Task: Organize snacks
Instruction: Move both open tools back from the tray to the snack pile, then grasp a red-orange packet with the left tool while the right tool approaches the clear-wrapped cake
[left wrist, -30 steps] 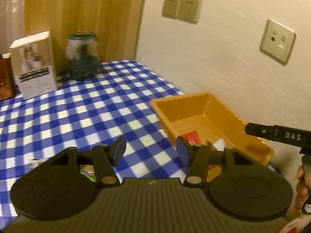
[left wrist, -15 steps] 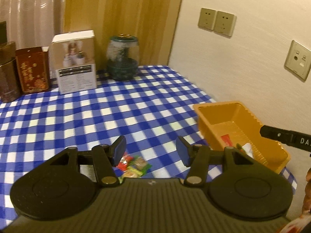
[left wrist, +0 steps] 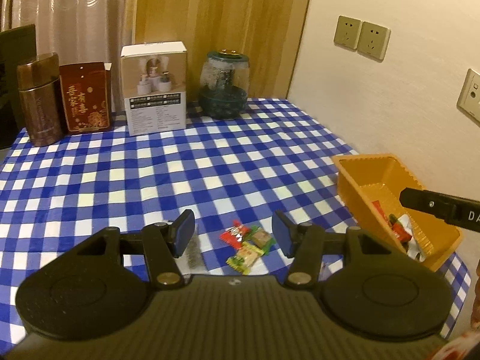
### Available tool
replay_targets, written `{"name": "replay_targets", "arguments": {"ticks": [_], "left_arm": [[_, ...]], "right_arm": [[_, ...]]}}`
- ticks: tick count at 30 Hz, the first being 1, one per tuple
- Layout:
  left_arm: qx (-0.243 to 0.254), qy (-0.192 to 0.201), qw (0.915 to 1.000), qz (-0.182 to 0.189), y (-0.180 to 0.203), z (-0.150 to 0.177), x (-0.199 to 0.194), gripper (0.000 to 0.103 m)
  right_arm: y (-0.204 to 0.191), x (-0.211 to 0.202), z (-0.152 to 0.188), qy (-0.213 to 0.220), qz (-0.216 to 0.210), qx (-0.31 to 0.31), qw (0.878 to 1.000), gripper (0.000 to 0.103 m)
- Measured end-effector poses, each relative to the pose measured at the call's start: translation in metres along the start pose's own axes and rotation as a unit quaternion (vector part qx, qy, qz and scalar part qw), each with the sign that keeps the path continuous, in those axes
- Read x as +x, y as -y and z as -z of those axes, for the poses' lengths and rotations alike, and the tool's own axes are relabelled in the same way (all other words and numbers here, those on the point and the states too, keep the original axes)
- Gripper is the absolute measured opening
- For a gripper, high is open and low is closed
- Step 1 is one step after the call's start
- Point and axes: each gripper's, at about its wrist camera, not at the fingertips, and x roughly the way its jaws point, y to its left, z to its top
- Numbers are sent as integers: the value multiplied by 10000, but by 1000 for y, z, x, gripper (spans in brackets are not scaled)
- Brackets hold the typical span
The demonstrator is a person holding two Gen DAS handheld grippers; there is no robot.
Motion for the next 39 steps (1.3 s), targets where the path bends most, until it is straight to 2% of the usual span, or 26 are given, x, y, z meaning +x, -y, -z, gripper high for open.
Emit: {"name": "replay_targets", "arguments": {"ticks": [9, 14, 22, 24, 28, 36, 39], "left_arm": [[61, -191, 9998, -46, -14, 12, -1, 53], [186, -329, 9993, -11, -17, 18, 3, 53], [508, -722, 9960, 131, -14, 31, 19, 53], [690, -848, 9937, 226, -11, 34, 23, 53], [1444, -1025, 9831, 462, 5, 43, 29, 53], [1877, -1198, 9726, 673, 19, 53, 42, 53], [2092, -1294, 9661, 786, 23, 56, 47, 53]], "right_arm": [[-26, 20, 12, -408, -297, -479, 9976, 58], [-30, 37, 23, -805, -432, -703, 9933, 58], [-35, 58, 37, -1329, -486, -946, 9854, 58], [-36, 63, 39, -1441, -497, -961, 9836, 58], [-38, 70, 42, -1622, -533, -1085, 9793, 58], [-44, 80, 47, -1861, -508, -1273, 9729, 58], [-43, 82, 48, -1899, -489, -1312, 9718, 58]]}}
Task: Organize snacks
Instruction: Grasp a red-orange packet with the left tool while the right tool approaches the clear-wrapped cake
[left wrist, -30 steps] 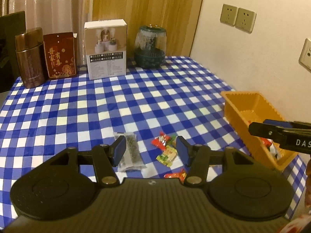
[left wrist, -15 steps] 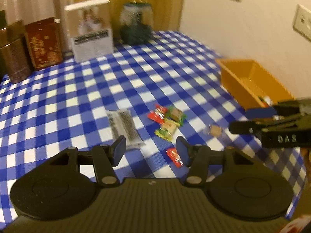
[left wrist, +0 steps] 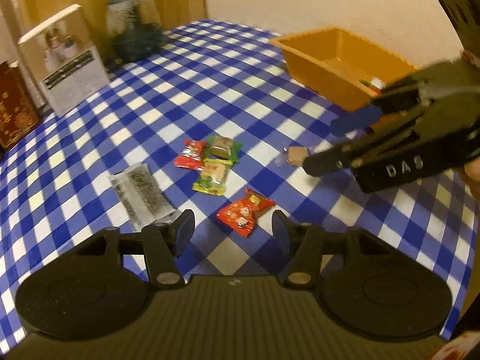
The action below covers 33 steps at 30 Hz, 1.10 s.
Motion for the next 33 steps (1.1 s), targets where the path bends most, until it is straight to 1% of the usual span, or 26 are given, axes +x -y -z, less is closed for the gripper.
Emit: {"name": "replay_targets", "arguments": {"ticks": [3, 5, 11, 16, 19, 24, 27, 29, 32, 33], "left_arm": [[194, -87, 9997, 90, 3, 0, 10, 52], [239, -116, 9996, 131, 4, 0, 16, 51], [291, -19, 9993, 220, 3, -4, 26, 48], [360, -87, 9991, 195, 4, -3, 35, 47], [257, -40, 9995, 203, 0, -5, 37, 43], [345, 18, 9992, 204, 0, -7, 38, 40], [310, 17, 9992, 258, 0, -6, 39, 35], [259, 9, 9992, 308, 0, -6, 39, 30], [212, -10, 9992, 331, 0, -7, 39, 25], [198, -22, 9993, 322, 0, -7, 38, 25]], "right_arm": [[2, 2, -2, -6, -8, -9, 10000, 54], [2, 4, -2, -36, -11, -35, 10000, 49], [1, 10, -3, -108, 30, -124, 9999, 48], [1, 11, -3, -127, 25, -75, 9999, 48], [0, 11, -3, -138, 13, -83, 9999, 48], [0, 12, -3, -155, 8, -83, 9998, 48], [-1, 12, -3, -162, 18, -79, 9998, 48], [-1, 13, -3, -162, -2, -73, 9998, 48], [-2, 15, -4, -164, 5, -73, 9998, 48], [-2, 15, -4, -175, 4, -69, 9998, 48]]}}
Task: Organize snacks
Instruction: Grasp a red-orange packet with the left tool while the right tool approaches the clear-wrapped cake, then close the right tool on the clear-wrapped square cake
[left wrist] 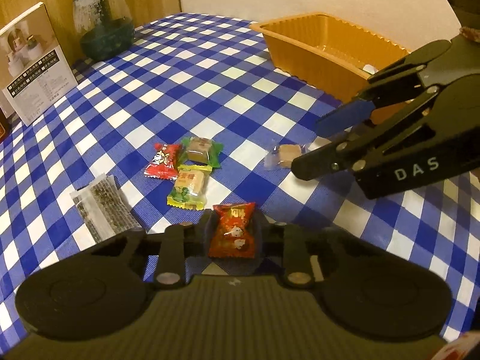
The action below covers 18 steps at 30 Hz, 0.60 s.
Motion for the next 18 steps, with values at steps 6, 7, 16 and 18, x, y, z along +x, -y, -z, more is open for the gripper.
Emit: {"name": "replay_targets", "arguments": {"ticks": [6, 7, 16, 18], "left_arm": [[-76, -62, 10000, -13, 0, -1, -1, 23], [-105, -71, 9999, -35, 0, -1, -1, 23], [-583, 6, 9977, -344, -17, -4, -16, 22], [-674, 50, 9969, -398, -22, -5, -21, 22]], "right_arm": [[-1, 2, 1, -24, 18, -4, 10000, 48], [-1, 2, 1, -25, 18, -2, 10000, 48], [-2, 4, 2, -81, 17, -21, 10000, 48], [-3, 6, 1, -92, 15, -51, 9999, 48]]}}
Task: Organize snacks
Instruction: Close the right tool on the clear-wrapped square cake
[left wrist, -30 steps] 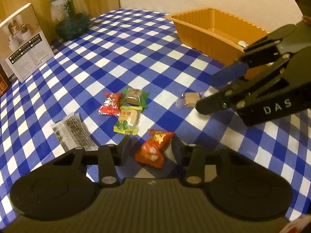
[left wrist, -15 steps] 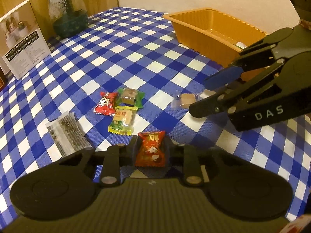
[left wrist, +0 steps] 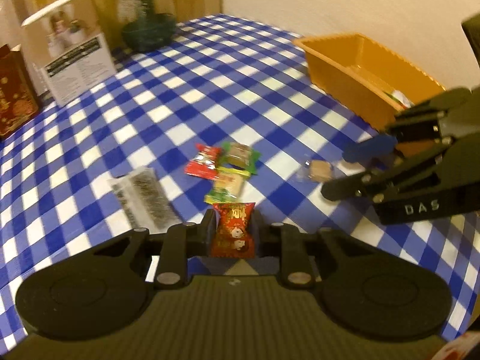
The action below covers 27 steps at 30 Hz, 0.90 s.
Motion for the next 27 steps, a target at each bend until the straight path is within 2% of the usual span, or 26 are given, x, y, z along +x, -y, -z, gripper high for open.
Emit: {"name": "replay_targets", "arguments": {"ticks": [16, 27], "left_arm": [[-55, 102, 9999, 73, -2, -1, -8, 22], [-58, 95, 9999, 75, -1, -2, -8, 22]], "right_arm": [[-4, 23, -4, -158, 241, -224, 9993, 48], [-3, 27, -5, -153, 249, -201, 9994, 48]]}}
